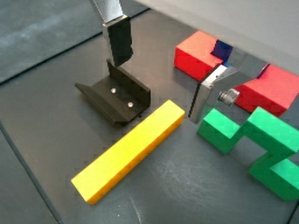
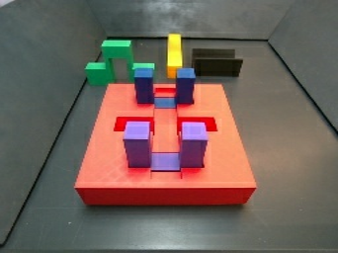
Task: Pick up the yellow object. Move up. Move to above the board. Insert the yellow object.
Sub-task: Pick up the yellow object.
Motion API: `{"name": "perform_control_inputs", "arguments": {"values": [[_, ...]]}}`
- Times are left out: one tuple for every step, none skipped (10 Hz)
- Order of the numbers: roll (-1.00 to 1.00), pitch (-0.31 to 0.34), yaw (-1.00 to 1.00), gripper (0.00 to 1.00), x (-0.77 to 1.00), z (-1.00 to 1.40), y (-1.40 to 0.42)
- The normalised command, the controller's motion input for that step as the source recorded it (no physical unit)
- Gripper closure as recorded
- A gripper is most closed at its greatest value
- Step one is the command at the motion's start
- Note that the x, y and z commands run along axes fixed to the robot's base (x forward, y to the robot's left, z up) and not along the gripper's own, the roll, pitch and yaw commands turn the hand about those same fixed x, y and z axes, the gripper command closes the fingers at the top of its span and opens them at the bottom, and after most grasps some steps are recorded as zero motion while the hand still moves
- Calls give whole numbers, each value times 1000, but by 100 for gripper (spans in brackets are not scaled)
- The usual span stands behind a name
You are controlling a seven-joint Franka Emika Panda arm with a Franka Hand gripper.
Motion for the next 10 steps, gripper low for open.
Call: {"name": "perform_control_inputs", "arguments": {"values": [[-61,-30,-100,0,337,-843,189],[0,0,-191,0,466,-1000,257],[16,0,-294,0,426,-1000,306],[7,0,-297,0,386,-1000,311],[0,0,-266,0,420,-1000,317],[0,0,-220,0,406,-1000,331],[0,0,-174,0,334,-954,346],[-67,0,-3,0,220,-840,320],[-77,-19,0,0,154,-851,257],[-100,-51,-14,0,0,-757,197]]}}
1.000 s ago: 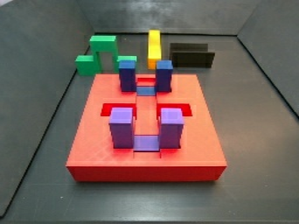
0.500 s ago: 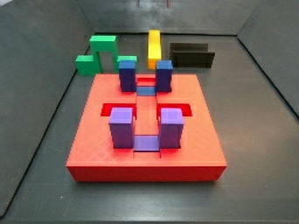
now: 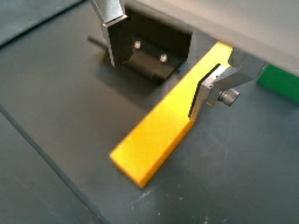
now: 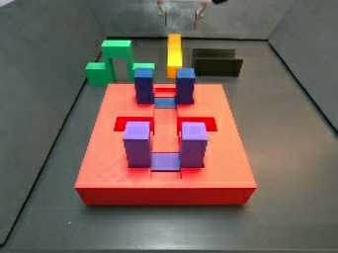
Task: Pick up the yellow object. Move up. Move to above the board. Insert the yellow object.
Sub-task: Pick up the yellow object.
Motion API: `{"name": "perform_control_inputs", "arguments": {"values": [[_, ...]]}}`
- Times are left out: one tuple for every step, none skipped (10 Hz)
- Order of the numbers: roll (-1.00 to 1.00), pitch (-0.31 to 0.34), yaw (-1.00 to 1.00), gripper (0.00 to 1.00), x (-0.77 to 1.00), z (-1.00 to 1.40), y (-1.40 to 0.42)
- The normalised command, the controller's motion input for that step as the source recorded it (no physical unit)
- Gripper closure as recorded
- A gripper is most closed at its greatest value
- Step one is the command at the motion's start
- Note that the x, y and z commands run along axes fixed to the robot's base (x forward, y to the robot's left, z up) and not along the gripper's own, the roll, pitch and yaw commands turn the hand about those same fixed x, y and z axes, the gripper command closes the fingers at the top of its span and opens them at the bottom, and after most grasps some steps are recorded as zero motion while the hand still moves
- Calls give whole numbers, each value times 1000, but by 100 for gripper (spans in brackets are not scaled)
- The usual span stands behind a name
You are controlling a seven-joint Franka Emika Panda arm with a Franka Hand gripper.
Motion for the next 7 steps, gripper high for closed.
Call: {"name": "perform_control_inputs", "arguments": {"values": [[-140,-107,-60,0,-83,-569,131],[-186,-131,-34,0,-26,-563,103],[-169,-116,-46,0,-51,-523,117],[-210,-86,-37,0,-74,-406,229],[-229,-69,-17,0,-34,-357,194],[-221,-57,0,0,26,-309,51],[-144,0,0,0,126,-209,-3]]}}
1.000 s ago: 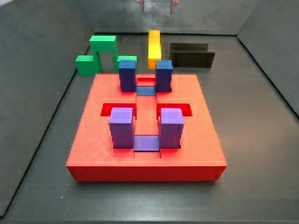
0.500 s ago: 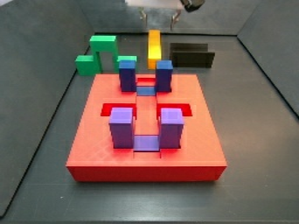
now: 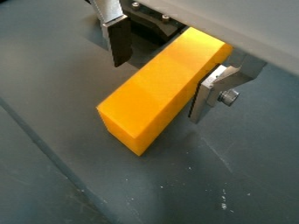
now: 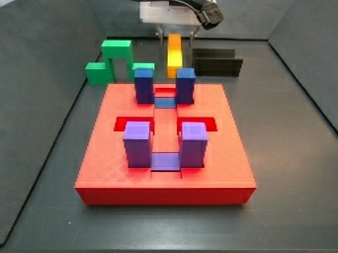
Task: Pick up the yellow object. Move up. Move to above the board. Insert the yellow object.
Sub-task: Pick up the yellow object.
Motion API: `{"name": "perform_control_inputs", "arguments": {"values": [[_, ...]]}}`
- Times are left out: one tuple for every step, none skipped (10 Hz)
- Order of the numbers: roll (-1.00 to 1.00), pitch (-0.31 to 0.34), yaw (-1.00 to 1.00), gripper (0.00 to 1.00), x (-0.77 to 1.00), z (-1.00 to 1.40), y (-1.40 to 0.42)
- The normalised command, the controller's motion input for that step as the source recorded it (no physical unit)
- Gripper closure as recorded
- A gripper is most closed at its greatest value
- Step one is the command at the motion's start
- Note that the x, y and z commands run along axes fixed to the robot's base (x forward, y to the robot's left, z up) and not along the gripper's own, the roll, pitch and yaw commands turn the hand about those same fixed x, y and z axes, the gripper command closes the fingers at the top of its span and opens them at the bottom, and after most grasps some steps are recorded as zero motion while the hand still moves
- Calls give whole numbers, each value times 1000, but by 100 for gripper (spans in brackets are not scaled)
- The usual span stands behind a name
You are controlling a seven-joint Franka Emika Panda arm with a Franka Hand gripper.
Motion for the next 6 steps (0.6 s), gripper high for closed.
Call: {"name": "perform_control_inputs", "arguments": {"values": [[-66,0,0,0,17,-200,-111],[-51,-13,-20,0,0,-206,-120],[-24,-33,-43,0,-37,-180,-151],[20,-26,-17,0,-103,-129,-240],[26,-7,-6,0,-183,-54,-223],[33,0,0,0,-174,-11,-251]]}}
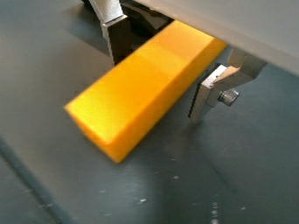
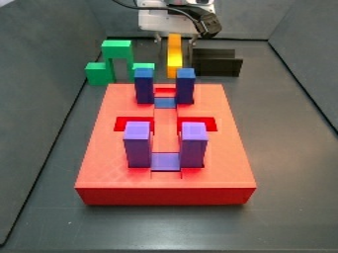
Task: Pick up the yellow object. Move up. Move to above the board. Insert the yellow object.
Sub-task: Pick up the yellow object.
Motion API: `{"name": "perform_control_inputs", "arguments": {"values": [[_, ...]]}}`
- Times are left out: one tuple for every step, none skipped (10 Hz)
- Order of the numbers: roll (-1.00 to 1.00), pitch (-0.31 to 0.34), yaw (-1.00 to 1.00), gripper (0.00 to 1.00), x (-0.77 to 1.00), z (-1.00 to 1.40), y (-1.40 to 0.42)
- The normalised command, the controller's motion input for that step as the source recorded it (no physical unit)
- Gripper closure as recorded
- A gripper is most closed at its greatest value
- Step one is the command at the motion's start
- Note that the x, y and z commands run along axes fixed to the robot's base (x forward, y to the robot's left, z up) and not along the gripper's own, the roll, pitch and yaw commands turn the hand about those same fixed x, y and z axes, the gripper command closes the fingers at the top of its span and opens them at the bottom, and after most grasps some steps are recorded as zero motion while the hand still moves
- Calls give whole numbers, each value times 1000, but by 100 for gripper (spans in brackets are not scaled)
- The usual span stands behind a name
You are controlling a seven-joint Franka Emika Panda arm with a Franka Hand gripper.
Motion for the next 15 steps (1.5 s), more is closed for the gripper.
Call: {"name": "perform_control_inputs", "arguments": {"values": [[36,0,0,0,-200,0,-263],[33,-10,0,0,-189,0,-297],[20,-44,0,0,-149,0,-337],[6,-60,0,0,-146,0,-277],[0,-61,0,0,-69,0,-240],[0,-60,0,0,-69,0,-154],[0,-54,0,0,-71,-9,-20],[0,-47,0,0,-120,-20,23],[0,-13,0,0,-97,-51,137],[0,-16,0,0,-143,-6,146],[-17,-44,46,0,-43,-63,69],[0,-56,209,0,0,-23,0],[0,-30,123,0,0,0,0],[0,-6,0,0,-6,0,0],[7,0,0,0,0,0,0]]}}
